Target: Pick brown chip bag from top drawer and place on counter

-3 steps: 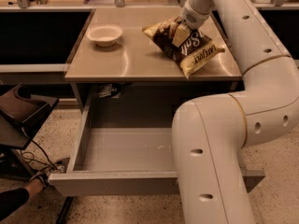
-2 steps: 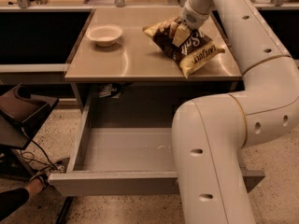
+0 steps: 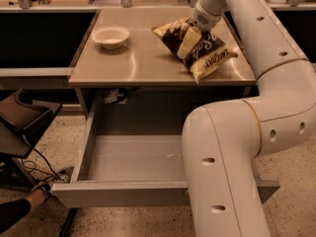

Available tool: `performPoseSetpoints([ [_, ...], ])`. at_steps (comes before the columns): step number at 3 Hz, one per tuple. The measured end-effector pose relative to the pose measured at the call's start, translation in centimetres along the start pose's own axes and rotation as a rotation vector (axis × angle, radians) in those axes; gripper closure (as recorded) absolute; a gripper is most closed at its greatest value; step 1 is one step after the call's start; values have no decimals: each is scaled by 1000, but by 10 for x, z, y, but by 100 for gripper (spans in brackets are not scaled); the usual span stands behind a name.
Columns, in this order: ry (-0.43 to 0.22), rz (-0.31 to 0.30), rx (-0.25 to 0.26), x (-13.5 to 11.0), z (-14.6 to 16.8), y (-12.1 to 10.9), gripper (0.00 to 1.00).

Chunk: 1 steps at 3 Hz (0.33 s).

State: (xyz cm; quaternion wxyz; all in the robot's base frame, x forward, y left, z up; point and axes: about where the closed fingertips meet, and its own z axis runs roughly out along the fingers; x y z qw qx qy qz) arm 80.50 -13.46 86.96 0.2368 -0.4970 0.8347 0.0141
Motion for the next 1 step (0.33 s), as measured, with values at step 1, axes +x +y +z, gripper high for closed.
performPoseSetpoints([
  [1,0,0,0,0,0,0,0],
])
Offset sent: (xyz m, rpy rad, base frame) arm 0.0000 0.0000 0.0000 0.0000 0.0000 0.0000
